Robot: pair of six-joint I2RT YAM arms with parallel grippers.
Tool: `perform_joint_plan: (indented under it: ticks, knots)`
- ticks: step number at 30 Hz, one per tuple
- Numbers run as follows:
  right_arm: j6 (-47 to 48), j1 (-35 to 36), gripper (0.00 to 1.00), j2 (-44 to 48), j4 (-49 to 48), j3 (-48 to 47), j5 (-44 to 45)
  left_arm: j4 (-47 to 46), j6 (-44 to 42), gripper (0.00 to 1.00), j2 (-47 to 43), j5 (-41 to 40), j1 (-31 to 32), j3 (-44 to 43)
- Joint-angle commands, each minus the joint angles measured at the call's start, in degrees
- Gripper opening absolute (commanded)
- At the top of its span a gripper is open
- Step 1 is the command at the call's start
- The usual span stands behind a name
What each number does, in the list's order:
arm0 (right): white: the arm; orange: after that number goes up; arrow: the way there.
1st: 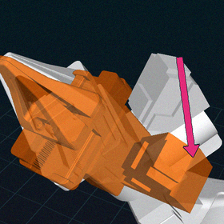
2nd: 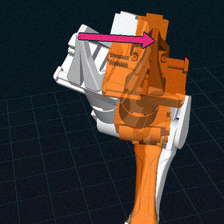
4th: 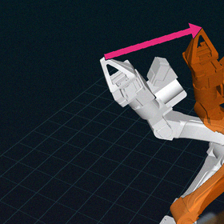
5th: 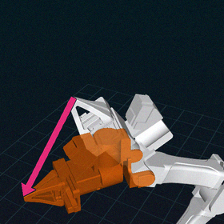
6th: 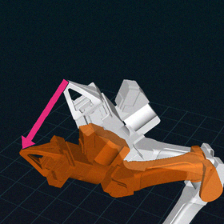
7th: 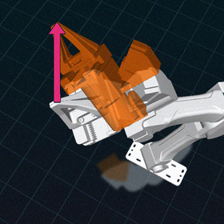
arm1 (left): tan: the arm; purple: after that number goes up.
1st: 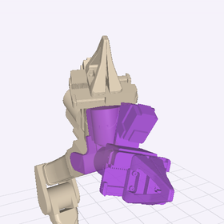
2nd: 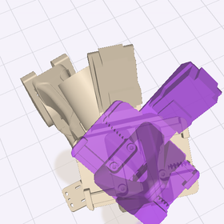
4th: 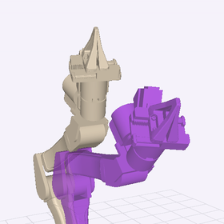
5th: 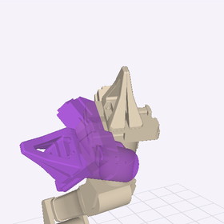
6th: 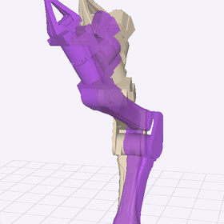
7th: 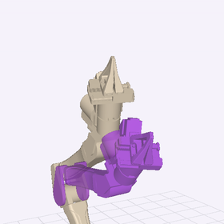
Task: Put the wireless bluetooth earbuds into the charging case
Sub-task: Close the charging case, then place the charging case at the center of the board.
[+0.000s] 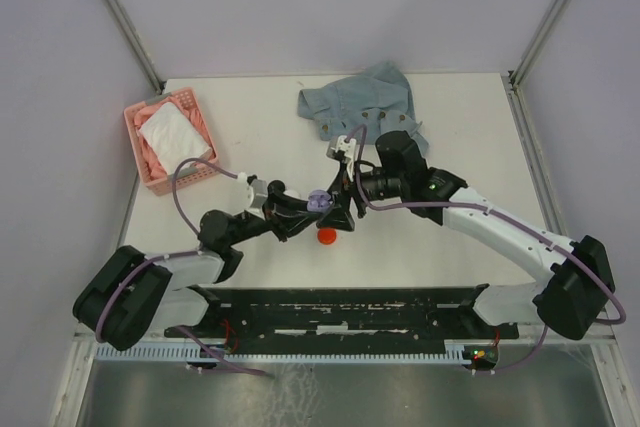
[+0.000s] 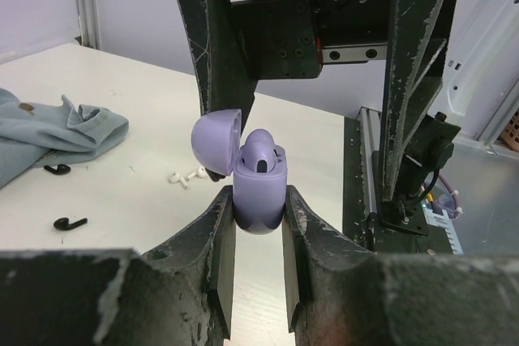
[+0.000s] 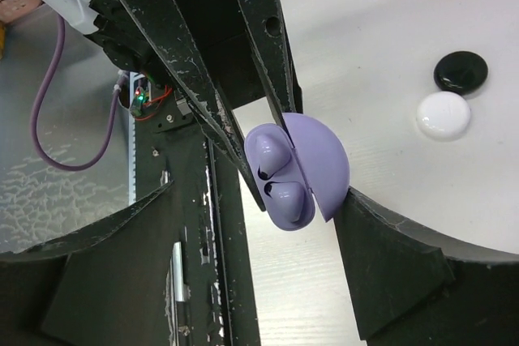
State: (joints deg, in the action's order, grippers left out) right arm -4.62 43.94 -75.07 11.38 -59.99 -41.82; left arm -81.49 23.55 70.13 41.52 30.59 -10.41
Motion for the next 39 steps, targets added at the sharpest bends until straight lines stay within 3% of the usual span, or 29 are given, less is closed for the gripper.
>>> perform_joint_plan:
  ticks: [1,8,12,21,25,35,39]
  knots:
    - [1.93,-0.36,0.82,2.24,-1.08,-2.16,-3.05,-1.19,1.11,0.03,2.94,-2.14,0.0,-2.21]
    - [2.64,-1.46,0.82,4.95,-0.91,-0.48,-0.21,-3.57,3.37,0.03,6.33,-2.13,0.06,-2.59]
    - [2.85,-1.74,0.83,7.18,0.08,0.85,7.86,-1.8,3.95,0.03,6.37,-4.11,-0.04,-2.95]
    - [-3.46,-1.7,0.86,12.31,-5.2,10.51,36.87,24.75,3.59,0.04,1.6,-18.26,-0.05,-9.02]
    - [-6.18,-1.76,0.87,13.16,-8.36,15.25,45.41,37.93,4.31,0.05,2.45,-24.25,0.0,-13.93]
    - [-11.98,-1.73,0.87,17.15,-20.64,28.97,60.77,55.69,9.09,0.08,16.91,-28.15,-1.0,-28.82]
    - [-12.17,-1.75,0.87,17.95,-20.75,30.64,64.7,62.62,9.5,0.09,23.46,-29.06,-1.86,-34.97]
